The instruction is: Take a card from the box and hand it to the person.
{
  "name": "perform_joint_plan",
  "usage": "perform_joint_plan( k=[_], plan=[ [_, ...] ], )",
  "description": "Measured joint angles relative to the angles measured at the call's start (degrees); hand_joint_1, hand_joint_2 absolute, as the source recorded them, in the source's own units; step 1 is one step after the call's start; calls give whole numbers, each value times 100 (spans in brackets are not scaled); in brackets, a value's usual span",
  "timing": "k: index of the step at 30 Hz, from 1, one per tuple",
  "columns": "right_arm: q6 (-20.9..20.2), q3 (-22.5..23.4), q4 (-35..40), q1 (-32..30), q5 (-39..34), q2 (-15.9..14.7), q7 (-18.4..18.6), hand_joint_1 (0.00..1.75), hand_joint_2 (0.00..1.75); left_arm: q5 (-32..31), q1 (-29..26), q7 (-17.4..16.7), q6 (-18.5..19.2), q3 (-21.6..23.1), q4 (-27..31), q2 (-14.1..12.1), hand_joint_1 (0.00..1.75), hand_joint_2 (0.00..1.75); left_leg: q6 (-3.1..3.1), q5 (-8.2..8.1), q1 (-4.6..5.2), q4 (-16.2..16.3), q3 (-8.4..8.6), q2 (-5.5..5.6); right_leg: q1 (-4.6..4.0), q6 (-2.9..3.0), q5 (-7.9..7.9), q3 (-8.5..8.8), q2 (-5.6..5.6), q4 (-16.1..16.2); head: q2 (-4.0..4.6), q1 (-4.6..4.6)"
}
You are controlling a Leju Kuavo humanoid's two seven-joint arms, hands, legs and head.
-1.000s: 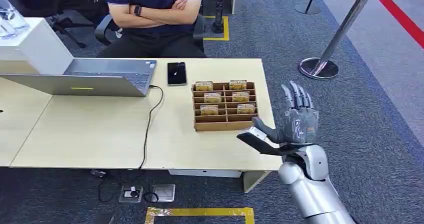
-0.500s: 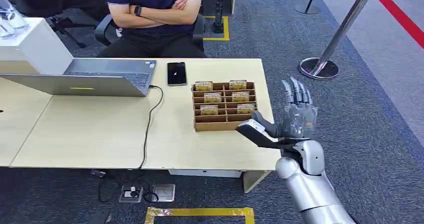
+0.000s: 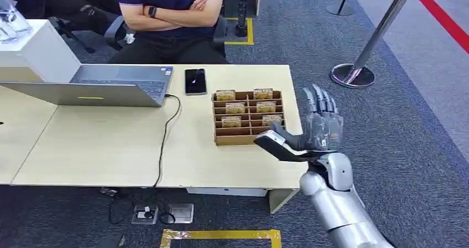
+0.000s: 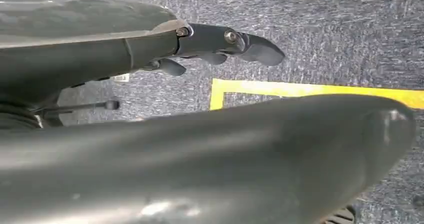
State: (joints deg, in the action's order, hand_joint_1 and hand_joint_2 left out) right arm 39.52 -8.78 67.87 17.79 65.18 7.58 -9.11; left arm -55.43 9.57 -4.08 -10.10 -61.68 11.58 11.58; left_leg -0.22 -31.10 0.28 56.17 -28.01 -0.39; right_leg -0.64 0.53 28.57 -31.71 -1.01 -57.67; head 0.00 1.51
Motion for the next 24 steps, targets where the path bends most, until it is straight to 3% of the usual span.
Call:
perform_joint_plan(
  k=[5, 8, 15, 24],
  plan=[
    [-593, -265, -342, 381, 432, -4, 831, 0, 175, -103, 3, -88, 33, 2, 0, 0, 0, 0, 1, 2, 0, 0, 0, -1, 0, 3, -3, 0, 0, -1, 0, 0],
    [-840, -381, -825, 817, 430, -9, 1099, 0, 175, -158, 9, -136, 57, 11, 0, 0, 0, 0, 3, 4, 0, 2, 2, -1, 0, 3, -4, 0, 1, -2, 0, -2],
    [-909, -455, -1677, 1463, 266, 18, 1204, 0, 175, -184, 19, -131, 164, 13, 0, -2, 0, 0, 1, 6, 0, 2, 1, 1, 0, 4, -5, -1, 0, -2, 0, 2],
    [-822, -466, -2059, 1670, 523, 26, 1502, 0, 175, -195, 20, -184, 212, 13, 0, -2, 0, 0, 1, 6, 0, 2, 0, 1, 0, 4, -5, -2, 0, -2, 0, 0]
  ],
)
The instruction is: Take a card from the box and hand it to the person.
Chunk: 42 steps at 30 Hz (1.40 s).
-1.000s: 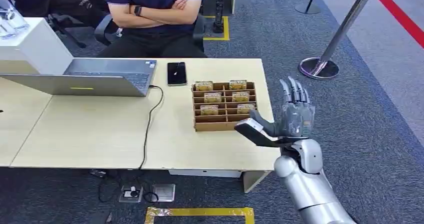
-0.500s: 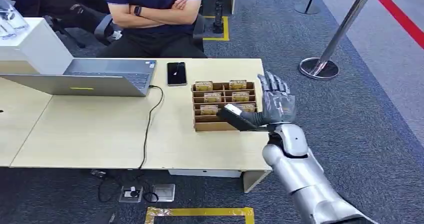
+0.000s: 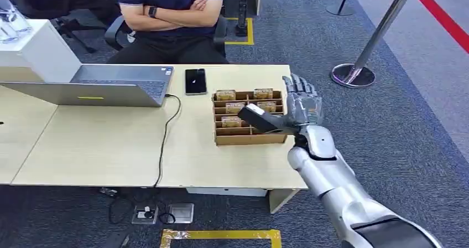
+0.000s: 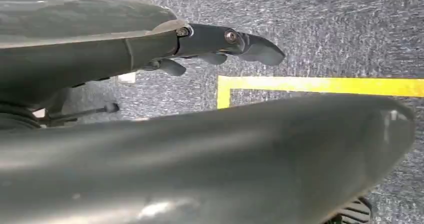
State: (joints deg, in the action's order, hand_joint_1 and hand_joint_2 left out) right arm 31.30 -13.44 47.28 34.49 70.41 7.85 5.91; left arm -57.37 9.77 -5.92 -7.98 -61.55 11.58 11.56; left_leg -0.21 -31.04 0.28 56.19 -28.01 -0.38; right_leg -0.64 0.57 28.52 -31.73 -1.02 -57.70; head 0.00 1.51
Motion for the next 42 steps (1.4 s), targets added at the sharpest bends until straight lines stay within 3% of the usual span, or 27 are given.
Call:
perform_joint_plan(
  k=[3, 8, 19, 34, 35, 36, 38, 39, 41, 42],
  plan=[
    [28, -39, -29, 31, 456, -24, 288, 0, 175, -39, -1, -61, 2, 2, 0, 0, 0, 0, 0, 0, 0, 0, 2, 0, 0, 0, 0, 0, 0, 0, 0, 0],
    [-66, -68, 39, -22, 655, -50, 423, 0, 175, -70, -3, -59, 7, 2, 0, 0, 0, 0, 0, 0, 0, 1, 2, 0, 0, 0, 0, -1, 0, 0, 0, 0],
    [-663, -157, 526, -259, 432, -79, 408, 0, 175, -142, -13, -79, 20, 17, 0, 0, 0, 0, 0, 0, 0, 1, 1, 0, 0, 0, 0, -1, 0, 0, 0, 0],
    [-693, -160, 710, -405, -82, -127, 196, 2, 175, -238, -22, -107, 26, 109, 0, 0, 0, 0, 0, 0, 0, 0, 0, 0, 0, 0, 0, -1, 0, 0, 0, 0],
    [-682, -157, 721, -416, -78, -129, 215, 5, 175, -247, -22, -107, 26, 111, 0, 0, 0, 0, 0, 0, 0, 1, 0, 0, 0, 0, 0, -1, 0, 0, 0, 0],
    [-669, -160, 721, -422, -78, -131, 239, 23, 175, -260, -22, -103, 26, 114, 0, 0, 0, 0, 0, 0, 0, 1, 1, 0, 0, 0, 0, -1, 0, 0, 0, 0],
    [-660, -157, 721, -428, -82, -138, 263, 30, 175, -291, -25, -70, 28, 142, 0, 0, 0, 0, 0, 0, 0, 1, 0, 0, 0, 0, 0, -1, 0, 0, 0, 0],
    [-658, -157, 721, -431, -86, -142, 272, 86, 175, -295, -24, -55, 31, 149, 0, 0, 0, 0, 0, 0, 0, 1, 0, 0, 0, 0, 0, -1, 0, 0, 0, 0],
    [-647, -157, 721, -434, -110, -151, 283, 120, 175, -308, -24, -46, 57, 162, 0, 0, 0, 0, 0, 0, 0, 1, 0, 0, 0, 0, 0, -1, 0, 0, 0, -2],
    [-629, -157, 715, -432, -148, -153, 285, 120, 175, -313, -24, -46, 70, 170, 0, 0, 0, 0, 0, 0, 0, 1, 0, 0, 0, 0, 0, -1, 0, 0, 0, 0]
  ],
)
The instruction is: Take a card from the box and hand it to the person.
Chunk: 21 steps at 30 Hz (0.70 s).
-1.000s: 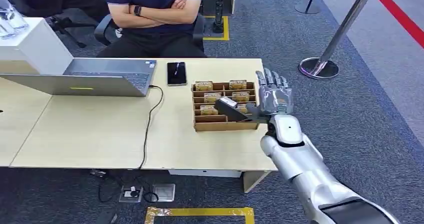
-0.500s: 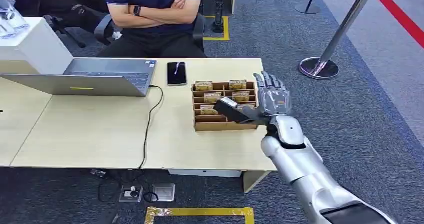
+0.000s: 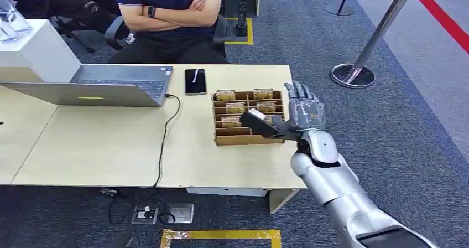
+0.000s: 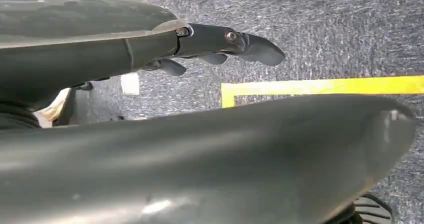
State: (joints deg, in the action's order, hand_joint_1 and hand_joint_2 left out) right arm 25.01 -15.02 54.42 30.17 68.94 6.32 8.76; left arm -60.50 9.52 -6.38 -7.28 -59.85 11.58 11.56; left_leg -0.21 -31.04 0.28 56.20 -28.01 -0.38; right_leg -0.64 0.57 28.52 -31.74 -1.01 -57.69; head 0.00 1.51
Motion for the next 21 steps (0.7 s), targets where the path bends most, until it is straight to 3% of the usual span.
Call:
perform_joint_plan(
  k=[2, 4, 5, 6, 8, 11, 12, 15, 21],
  plan=[
    [13, 2, -33, 1, -44, -2, 0, 112, 175, -11, 0, 0, 13, 29, 0, 0, 0, 0, 0, 0, 0, 0, 0, 0, 0, 0, 0, 0, 0, 0, 0, 0],
    [22, 2, -68, 3, -74, -2, -2, 120, 175, -26, 0, 0, 28, 61, 0, 0, 0, 0, 0, 0, 0, 0, 0, 0, 0, 0, 0, 0, 0, 0, 0, -2],
    [48, 2, -87, 6, -107, -2, -11, 147, 175, -31, 1, 0, 35, 70, 0, 0, 0, 0, 0, 0, 0, 0, -1, 0, 0, 0, 0, 0, 0, 0, 0, -2],
    [83, 4, -105, 11, -120, -2, -22, 150, 175, -35, 1, -2, 35, 72, 0, 0, 0, 0, 0, 0, 0, 0, 0, 0, 0, 0, 0, 0, 0, 0, 0, -2],
    [155, 13, -142, 27, -164, -2, -50, 138, 175, -37, 1, -4, 39, 74, 0, 0, 0, 0, 0, 0, 0, 0, 0, 0, 0, 0, 0, 0, 0, 0, 0, 0],
    [184, 33, -208, 60, -208, -4, -52, 140, 175, -44, 1, -4, 50, 74, 0, -2, 0, 0, 0, 0, 0, 0, 0, 0, 0, 0, 0, 0, 0, 0, 0, 0],
    [186, 35, -227, 64, -218, -4, -52, 124, 175, -44, 1, -4, 50, 74, 0, -2, 0, 0, 0, 0, 0, 0, 0, 0, 0, 0, 0, 0, 0, 0, 0, 0],
    [186, 44, -293, 70, -221, -4, -55, 112, 175, -46, 2, -7, 50, 74, 0, -2, 0, 0, 0, 0, 0, 0, 0, 0, 0, 0, 0, 0, 0, 0, 0, 2],
    [77, 50, -448, 136, -212, 18, -55, 108, 175, -61, 4, -28, 50, 77, 0, -2, 0, 0, 0, 0, 0, 0, -1, 0, 0, 0, 0, 0, 0, 0, 0, 0]
  ],
)
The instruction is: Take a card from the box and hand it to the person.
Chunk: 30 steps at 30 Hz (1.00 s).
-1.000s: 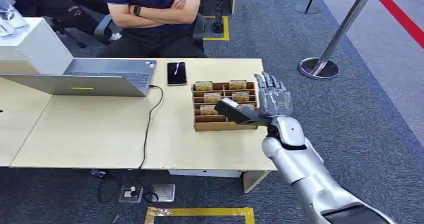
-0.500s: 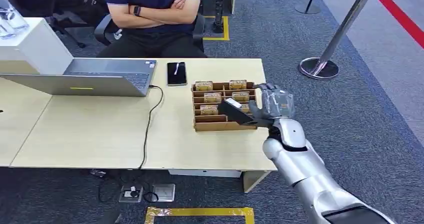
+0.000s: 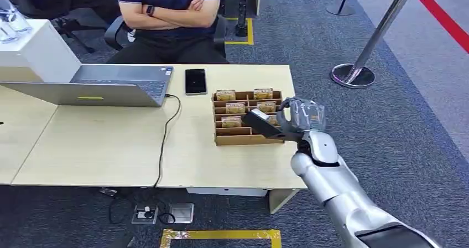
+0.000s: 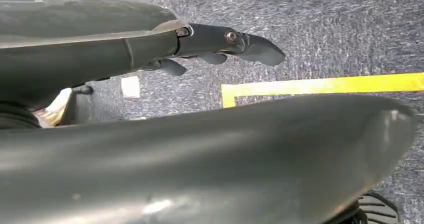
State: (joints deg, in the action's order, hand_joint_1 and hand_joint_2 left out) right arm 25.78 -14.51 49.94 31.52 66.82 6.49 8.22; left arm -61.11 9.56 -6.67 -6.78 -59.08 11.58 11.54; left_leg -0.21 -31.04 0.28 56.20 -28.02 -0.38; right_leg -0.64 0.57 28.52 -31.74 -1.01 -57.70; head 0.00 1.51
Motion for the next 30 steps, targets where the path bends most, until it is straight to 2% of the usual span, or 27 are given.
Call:
perform_joint_plan(
  k=[4, 7, 16, 17, 18, 19, 24, 30],
  plan=[
    [-239, -4, -81, 53, 59, 33, -28, 94, 175, 0, -1, 0, 4, -2, 0, 0, 0, 0, 0, 0, 0, 0, 0, 0, 0, 0, 0, 0, 0, 0, 0, 0],
    [-357, -22, -153, 79, 186, 48, 4, 91, 175, 0, -1, 20, 131, -2, 0, 0, 0, 0, 0, 0, 0, 0, 0, 0, 0, 0, 0, 0, 0, 0, 0, -2],
    [-562, -85, -426, 212, 402, 105, 48, 91, 175, 52, -4, 7, 162, -7, 0, 0, 0, 0, 0, 0, 0, 0, -1, 0, 0, 0, 0, 0, 0, -1, 0, 0],
    [-578, -94, -455, 228, 402, 107, 50, 94, 175, 52, -5, 7, 160, -7, 0, 0, 0, 0, 0, 0, 0, 0, 0, 0, 0, 0, 0, 0, 0, -1, 0, -2],
    [-586, -109, -481, 244, 404, 107, 52, 120, 175, 52, -5, 7, 158, -7, 0, 0, 0, 0, 0, 0, 0, 0, -1, 0, 0, 0, 0, 0, 0, 0, 0, -2],
    [-593, -118, -507, 255, 407, 107, 55, 122, 175, 52, -5, 7, 157, -7, 0, -2, 0, 0, 0, 0, 0, 0, -1, 0, 0, 0, 0, 0, 0, 0, 0, -2],
    [-580, -168, -621, 280, 522, 98, 133, 110, 175, 52, -5, 11, 186, -4, 0, -2, 0, 0, 0, 0, 0, 0, 0, 0, 0, 0, 0, 0, 0, -1, 0, -2],
    [-488, -170, -723, 272, 614, 28, 223, 120, 175, 31, -4, 20, 227, -2, 0, -2, 0, 0, 0, 0, 0, 1, 1, 0, 0, 0, 0, 0, 0, 0, 0, 2]
  ],
)
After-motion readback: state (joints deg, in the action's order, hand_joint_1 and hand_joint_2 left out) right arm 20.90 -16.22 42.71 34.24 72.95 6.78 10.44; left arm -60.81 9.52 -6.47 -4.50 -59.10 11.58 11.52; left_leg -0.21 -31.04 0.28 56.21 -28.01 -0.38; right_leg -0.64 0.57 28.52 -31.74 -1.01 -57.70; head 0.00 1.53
